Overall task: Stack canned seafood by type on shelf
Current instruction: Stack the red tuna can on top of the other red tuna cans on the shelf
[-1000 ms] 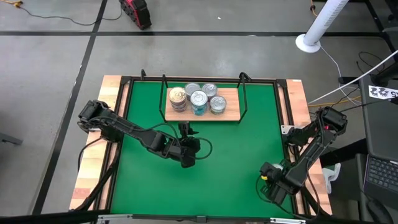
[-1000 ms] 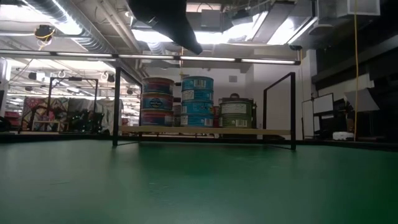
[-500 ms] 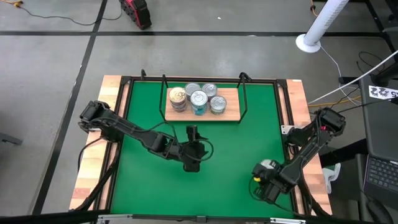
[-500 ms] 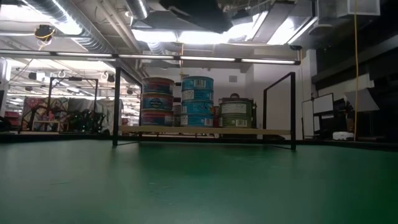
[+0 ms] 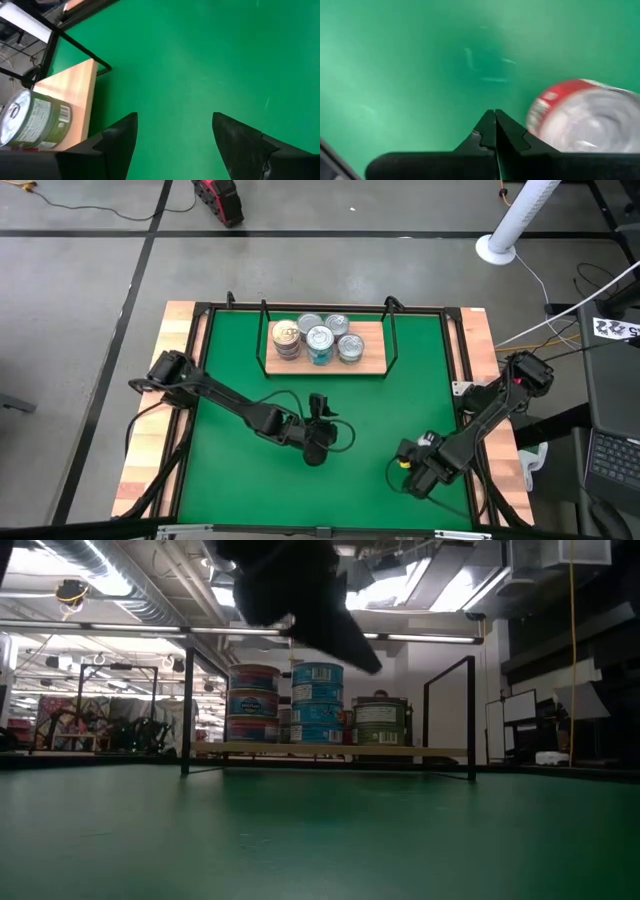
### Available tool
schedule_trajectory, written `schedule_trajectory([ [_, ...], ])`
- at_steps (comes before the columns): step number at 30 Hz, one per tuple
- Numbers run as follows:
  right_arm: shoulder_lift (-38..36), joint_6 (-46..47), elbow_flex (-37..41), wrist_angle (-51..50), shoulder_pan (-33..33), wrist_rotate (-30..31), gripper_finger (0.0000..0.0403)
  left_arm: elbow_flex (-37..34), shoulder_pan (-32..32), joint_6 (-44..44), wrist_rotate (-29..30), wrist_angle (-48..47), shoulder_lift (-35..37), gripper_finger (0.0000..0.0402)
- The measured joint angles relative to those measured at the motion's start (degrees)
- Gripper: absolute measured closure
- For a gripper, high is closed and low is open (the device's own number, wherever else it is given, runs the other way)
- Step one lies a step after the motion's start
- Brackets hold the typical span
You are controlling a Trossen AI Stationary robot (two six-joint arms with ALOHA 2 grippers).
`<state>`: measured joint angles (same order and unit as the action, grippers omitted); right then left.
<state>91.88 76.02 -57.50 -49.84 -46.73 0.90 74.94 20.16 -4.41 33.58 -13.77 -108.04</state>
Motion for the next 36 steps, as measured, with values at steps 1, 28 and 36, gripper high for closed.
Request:
schedule_trajectory([
  [1,0.0,0.0,-1.0,-2.5,0.0,0.0,0.0403,0.0,0.0,-0.2,0.0,0.0,-0.5,0.0149],
  [28,-0.1,1.7,-2.8,-11.4,-0.1,2.1,0.0216,0.0,0.0,-1.5,-0.2,3.7,-1.2,0.0149],
  [36,3.4,1.6,-2.8,-12.7,-0.1,1.0,0.0229,0.0,0.0,-1.6,-0.2,3.7,-1.2,0.0149],
])
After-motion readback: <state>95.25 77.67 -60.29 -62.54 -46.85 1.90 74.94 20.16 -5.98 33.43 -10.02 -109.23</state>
